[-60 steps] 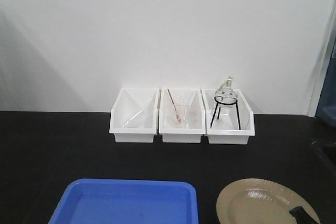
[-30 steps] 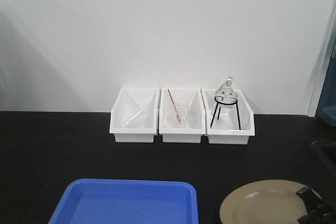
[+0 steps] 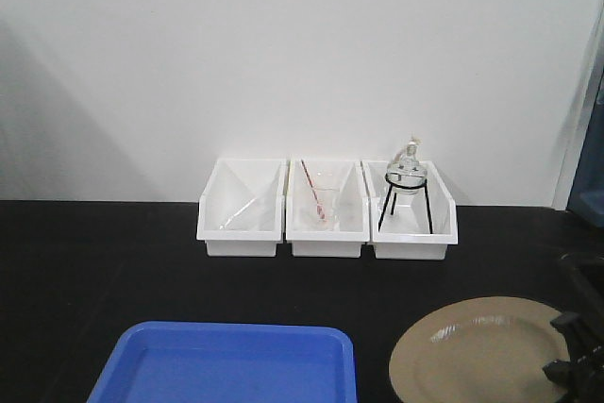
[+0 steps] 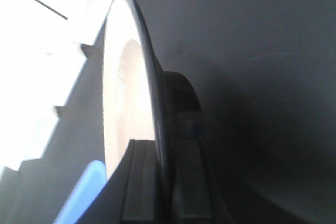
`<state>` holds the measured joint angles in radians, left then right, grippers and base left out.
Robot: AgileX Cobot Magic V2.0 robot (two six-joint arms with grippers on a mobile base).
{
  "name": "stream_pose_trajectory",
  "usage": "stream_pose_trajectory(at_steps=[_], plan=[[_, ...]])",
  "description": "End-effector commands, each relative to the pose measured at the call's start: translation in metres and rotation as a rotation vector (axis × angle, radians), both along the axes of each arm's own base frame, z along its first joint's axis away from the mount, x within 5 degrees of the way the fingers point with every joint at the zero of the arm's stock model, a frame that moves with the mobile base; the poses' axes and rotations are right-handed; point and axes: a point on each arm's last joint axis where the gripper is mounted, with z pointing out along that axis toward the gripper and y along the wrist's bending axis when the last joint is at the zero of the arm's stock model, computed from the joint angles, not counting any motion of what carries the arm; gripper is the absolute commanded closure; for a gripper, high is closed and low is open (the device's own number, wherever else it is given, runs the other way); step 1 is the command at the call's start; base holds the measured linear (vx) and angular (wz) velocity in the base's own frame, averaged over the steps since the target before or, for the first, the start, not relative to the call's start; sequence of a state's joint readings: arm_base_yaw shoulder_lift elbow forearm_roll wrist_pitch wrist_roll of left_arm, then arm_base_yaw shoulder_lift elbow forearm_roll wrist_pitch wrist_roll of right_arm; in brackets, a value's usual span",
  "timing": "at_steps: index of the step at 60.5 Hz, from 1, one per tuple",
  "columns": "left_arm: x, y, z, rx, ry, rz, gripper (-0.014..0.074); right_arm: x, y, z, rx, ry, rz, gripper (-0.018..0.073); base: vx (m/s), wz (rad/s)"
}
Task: Place disk in tray to left cabinet
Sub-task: 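Grasp the beige plate rim with the right gripper and lift it, then move the plate over the blue tray and lower it with the right gripper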
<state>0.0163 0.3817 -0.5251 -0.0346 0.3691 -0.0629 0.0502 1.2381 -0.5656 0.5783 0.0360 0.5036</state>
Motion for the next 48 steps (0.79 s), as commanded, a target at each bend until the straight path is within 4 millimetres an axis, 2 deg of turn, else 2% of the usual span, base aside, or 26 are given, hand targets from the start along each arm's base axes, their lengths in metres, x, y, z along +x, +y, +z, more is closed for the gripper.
stream_pose_trajectory(at_steps=[1, 8, 12, 20, 27, 35, 41, 48], plan=[[0.001, 0.0, 0.017, -0.003, -0.097, 0.003, 0.0217, 0.013, -0.003, 0.04, 0.032, -0.187, -0.063, 0.0565, 0.0, 0.0], [0.001, 0.0, 0.017, -0.003, -0.097, 0.003, 0.0217, 0.022, 0.013, 0.062, 0.05, -0.251, -0.008, 0.0565, 0.0, 0.0], [0.001, 0.0, 0.017, -0.003, -0.097, 0.003, 0.0217, 0.03, 0.03, 0.07, 0.06, -0.279, 0.044, 0.0565, 0.0, 0.0], [0.001, 0.0, 0.017, -0.003, -0.097, 0.003, 0.0217, 0.047, 0.072, 0.073, 0.101, -0.315, 0.127, 0.0565, 0.0, 0.0], [0.001, 0.0, 0.017, -0.003, -0.097, 0.003, 0.0217, 0.062, 0.119, 0.064, 0.124, -0.302, 0.22, 0.0565, 0.0, 0.0], [0.001, 0.0, 0.017, -0.003, -0.097, 0.003, 0.0217, 0.073, 0.163, 0.047, 0.122, -0.266, 0.314, 0.0565, 0.0, 0.0], [0.001, 0.0, 0.016, -0.003, -0.097, 0.002, 0.0217, 0.077, 0.189, 0.03, 0.113, -0.229, 0.366, 0.0565, 0.0, 0.0], [0.001, 0.0, 0.016, -0.003, -0.097, 0.002, 0.0217, 0.08, 0.209, 0.009, 0.09, -0.191, 0.4, 0.0564, 0.0, 0.0]])
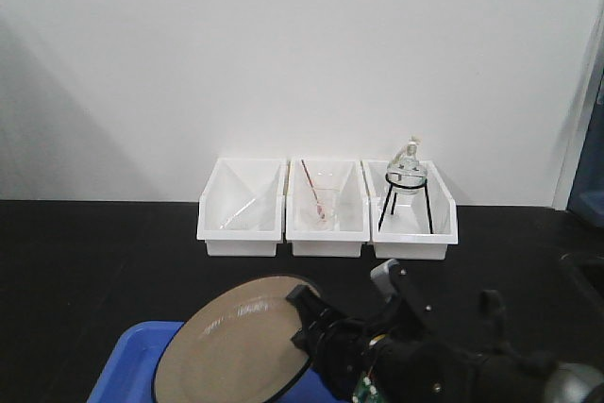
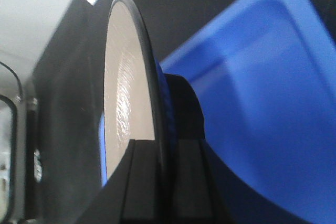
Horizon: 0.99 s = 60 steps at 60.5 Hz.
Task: Place disk in tray to left cabinet
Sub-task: 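Move the plate over the blue tray and lower it with the right gripper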
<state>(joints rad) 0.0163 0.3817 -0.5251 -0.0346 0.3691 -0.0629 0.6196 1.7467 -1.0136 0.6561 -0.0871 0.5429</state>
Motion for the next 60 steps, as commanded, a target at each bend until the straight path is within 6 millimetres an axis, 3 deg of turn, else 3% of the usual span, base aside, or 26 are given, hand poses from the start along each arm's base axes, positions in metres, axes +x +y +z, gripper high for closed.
stream_pose_trajectory(at_steps=[1, 14, 26, 34, 49, 60], plan=[[0.001, 0.0, 0.016, -0.003, -0.097, 0.002, 0.0217, 0.01, 0.009, 0.025, 0.058, -0.155, -0.045, 0.0564, 0.0, 0.0], [0.001, 0.0, 0.016, -0.003, -0.097, 0.002, 0.0217, 0.014, 0.017, -0.011, -0.01, -0.086, -0.019, 0.0559, 0.0, 0.0], [0.001, 0.0, 0.016, -0.003, -0.097, 0.002, 0.0217, 0.009, 0.021, -0.024, -0.149, -0.068, 0.131, 0.0489, 0.0, 0.0], [0.001, 0.0, 0.016, -0.003, -0.097, 0.002, 0.0217, 0.004, 0.022, -0.03, -0.221, -0.027, 0.222, 0.0378, 0.0, 0.0], [0.001, 0.0, 0.016, -0.003, -0.097, 0.002, 0.0217, 0.001, 0.021, -0.031, -0.285, -0.029, 0.292, 0.0076, 0.0, 0.0], [0.001, 0.0, 0.016, -0.003, -0.097, 0.002, 0.0217, 0.004, 0.011, -0.015, -0.328, -0.086, 0.321, -0.0008, 0.0, 0.0]])
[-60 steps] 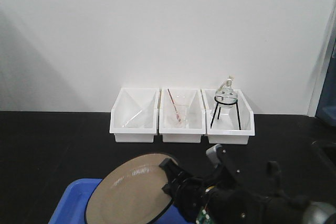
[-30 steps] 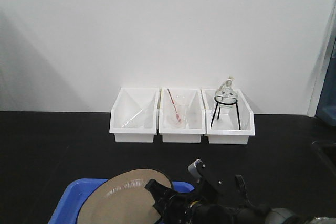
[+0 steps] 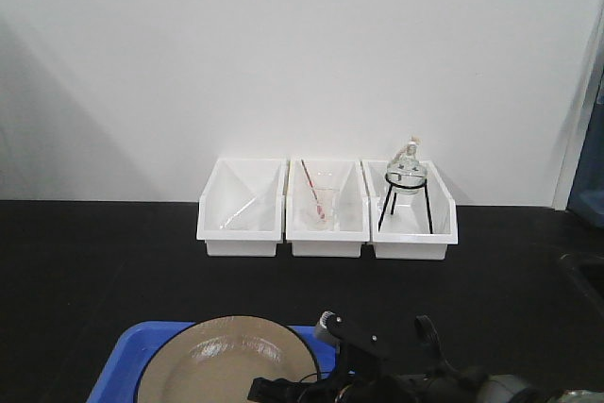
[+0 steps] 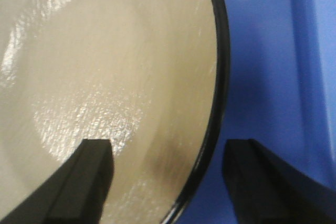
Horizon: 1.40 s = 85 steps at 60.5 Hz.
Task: Place disk in tray to left cabinet
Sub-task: 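Move the plate over the blue tray and lower it with the right gripper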
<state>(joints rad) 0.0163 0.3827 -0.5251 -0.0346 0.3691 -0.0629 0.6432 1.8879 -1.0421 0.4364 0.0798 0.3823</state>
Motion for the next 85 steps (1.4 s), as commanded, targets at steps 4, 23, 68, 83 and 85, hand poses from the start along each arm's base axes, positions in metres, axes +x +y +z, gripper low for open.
stream_pose_trajectory(at_steps=[4, 23, 68, 83, 85], plan=[[0.001, 0.0, 0.017, -0.002, -0.098, 0.002, 0.0217, 0.011, -0.016, 0.051, 0.022, -0.161, 0.015, -0.0008, 0.0, 0.0], [0.007, 0.0, 0.014, -0.005, -0.061, 0.002, 0.0217, 0.013, -0.085, 0.115, -0.081, -0.289, -0.013, -0.0005, 0.0, 0.0], [0.218, -0.01, -0.039, 0.009, 0.786, -0.184, 0.0217, 0.046, -0.068, 0.108, -0.266, 0.021, 0.157, -0.0005, 0.0, 0.0], [0.279, -0.014, -0.073, 0.008, 0.886, -0.254, 0.0217, 0.066, -0.058, 0.073, -0.282, 0.142, 0.146, -0.0005, 0.0, 0.0], [0.284, -0.015, -0.078, -0.004, 0.892, -0.261, 0.0217, 0.067, -0.057, 0.069, -0.287, 0.158, 0.149, -0.0005, 0.0, 0.0]])
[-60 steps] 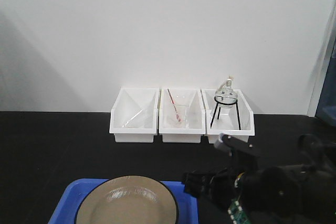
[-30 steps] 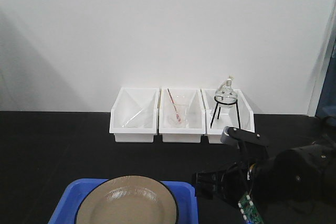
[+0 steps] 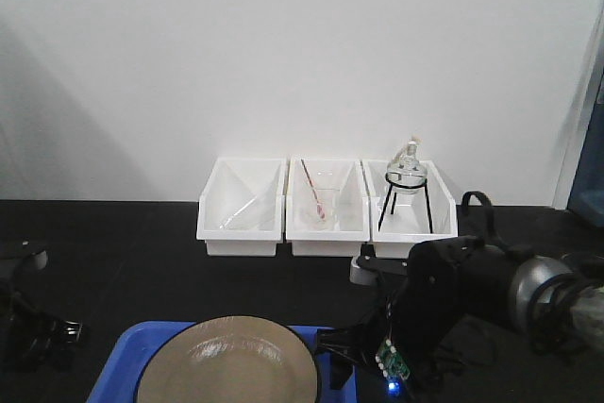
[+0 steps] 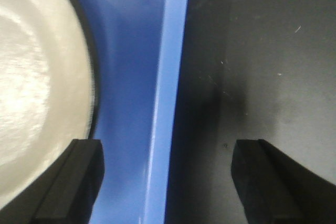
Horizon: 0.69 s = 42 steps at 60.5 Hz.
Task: Place disk in tray to left cabinet
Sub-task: 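Move the plate over the blue tray and lower it with the right gripper, then grip the blue tray's opposite edges with both grippers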
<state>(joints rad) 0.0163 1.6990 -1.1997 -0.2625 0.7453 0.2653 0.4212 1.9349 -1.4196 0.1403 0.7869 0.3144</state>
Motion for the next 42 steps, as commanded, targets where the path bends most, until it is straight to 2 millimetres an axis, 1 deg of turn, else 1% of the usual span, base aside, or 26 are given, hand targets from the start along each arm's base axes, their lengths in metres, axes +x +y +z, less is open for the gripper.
stream_pose_trajectory(at_steps=[1, 8, 16, 21, 28, 42], plan=[[0.017, -0.006, 0.015, -0.044, -0.085, -0.007, 0.0217, 0.006, 0.001, 0.019, 0.024, -0.053, -0.005, -0.0005, 0.0, 0.0], [0.032, -0.014, 0.004, -0.06, -0.096, -0.04, 0.0217, 0.01, 0.003, 0.011, 0.024, -0.038, -0.021, -0.0005, 0.0, 0.0], [0.041, -0.023, -0.01, -0.075, -0.081, -0.048, 0.0217, 0.012, 0.005, 0.005, 0.036, -0.028, -0.034, -0.0005, 0.0, 0.0], [0.044, -0.027, -0.018, -0.078, -0.065, -0.051, 0.0217, 0.013, 0.007, 0.0, 0.052, -0.02, -0.039, -0.0005, 0.0, 0.0], [0.046, -0.027, -0.031, -0.078, -0.029, -0.052, 0.0217, 0.016, 0.01, -0.007, 0.075, -0.015, -0.027, -0.0005, 0.0, 0.0], [0.047, -0.028, -0.044, -0.081, 0.016, -0.056, 0.0217, 0.02, 0.019, -0.018, 0.149, -0.018, 0.0, -0.0005, 0.0, 0.0]])
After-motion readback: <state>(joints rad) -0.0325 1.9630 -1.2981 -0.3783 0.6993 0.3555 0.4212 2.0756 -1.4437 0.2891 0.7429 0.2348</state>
